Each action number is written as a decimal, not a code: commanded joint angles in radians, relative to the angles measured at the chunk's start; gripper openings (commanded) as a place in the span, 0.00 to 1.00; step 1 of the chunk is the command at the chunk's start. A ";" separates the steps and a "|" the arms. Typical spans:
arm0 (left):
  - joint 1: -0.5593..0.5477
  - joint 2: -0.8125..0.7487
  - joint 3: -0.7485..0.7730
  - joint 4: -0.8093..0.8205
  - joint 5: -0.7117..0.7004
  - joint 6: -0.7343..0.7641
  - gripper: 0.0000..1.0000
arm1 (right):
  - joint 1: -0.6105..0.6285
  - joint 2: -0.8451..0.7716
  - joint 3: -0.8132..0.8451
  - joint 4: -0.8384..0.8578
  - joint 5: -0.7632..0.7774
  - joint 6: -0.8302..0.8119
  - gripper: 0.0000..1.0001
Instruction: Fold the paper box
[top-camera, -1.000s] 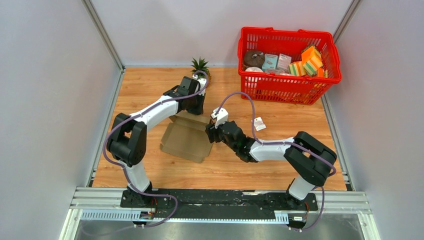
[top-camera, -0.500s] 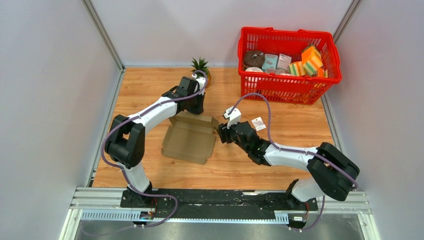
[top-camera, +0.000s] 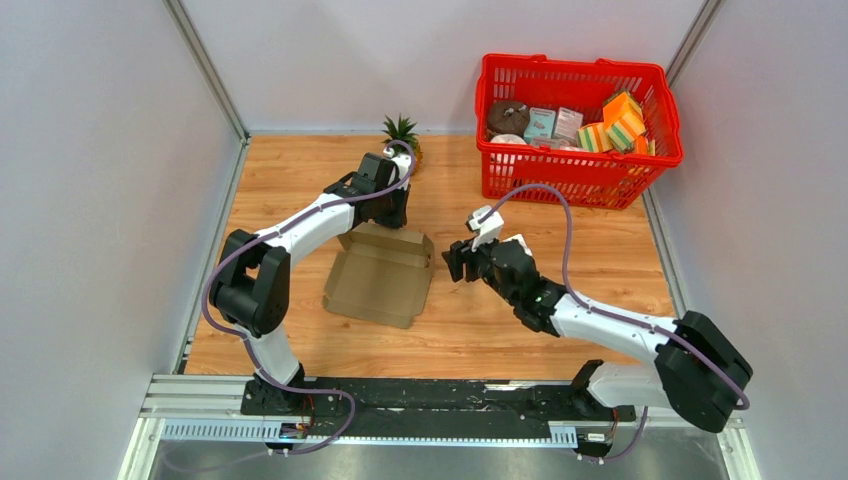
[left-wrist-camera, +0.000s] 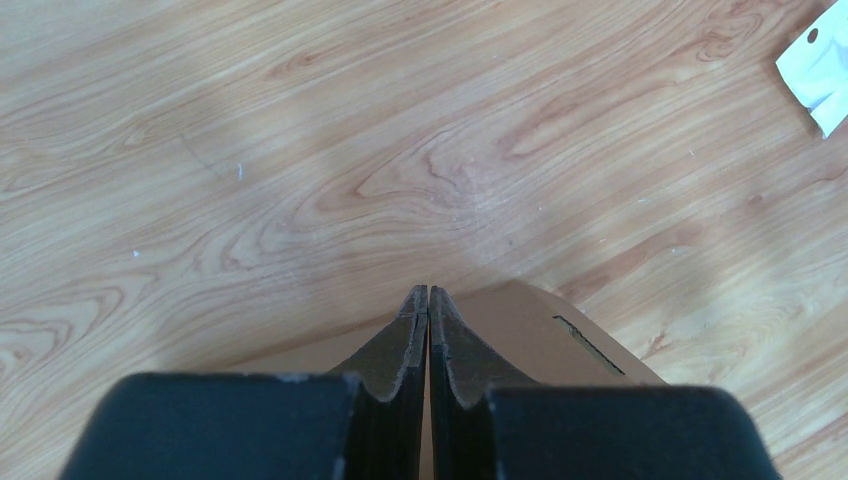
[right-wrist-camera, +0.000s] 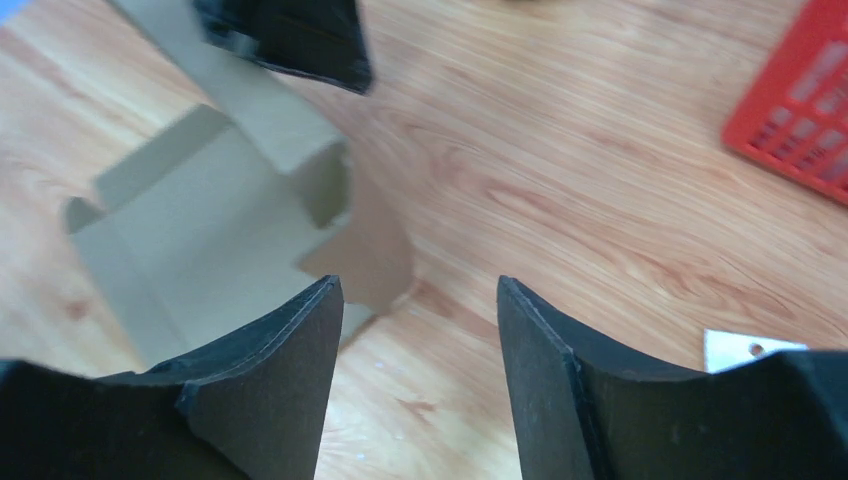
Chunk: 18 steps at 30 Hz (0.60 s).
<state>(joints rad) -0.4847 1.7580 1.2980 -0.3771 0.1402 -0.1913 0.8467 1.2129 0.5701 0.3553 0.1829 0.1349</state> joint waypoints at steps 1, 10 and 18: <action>-0.005 -0.006 0.017 0.012 -0.005 0.019 0.10 | -0.029 0.115 0.032 -0.059 0.095 -0.024 0.59; -0.005 -0.005 0.004 0.037 0.002 0.018 0.09 | -0.003 0.260 0.105 0.077 -0.033 -0.106 0.47; -0.005 -0.005 -0.002 0.043 0.006 0.018 0.09 | 0.022 0.344 0.188 0.106 -0.106 -0.092 0.45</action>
<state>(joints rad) -0.4847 1.7580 1.2980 -0.3653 0.1375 -0.1909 0.8486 1.5272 0.7006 0.3866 0.1204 0.0544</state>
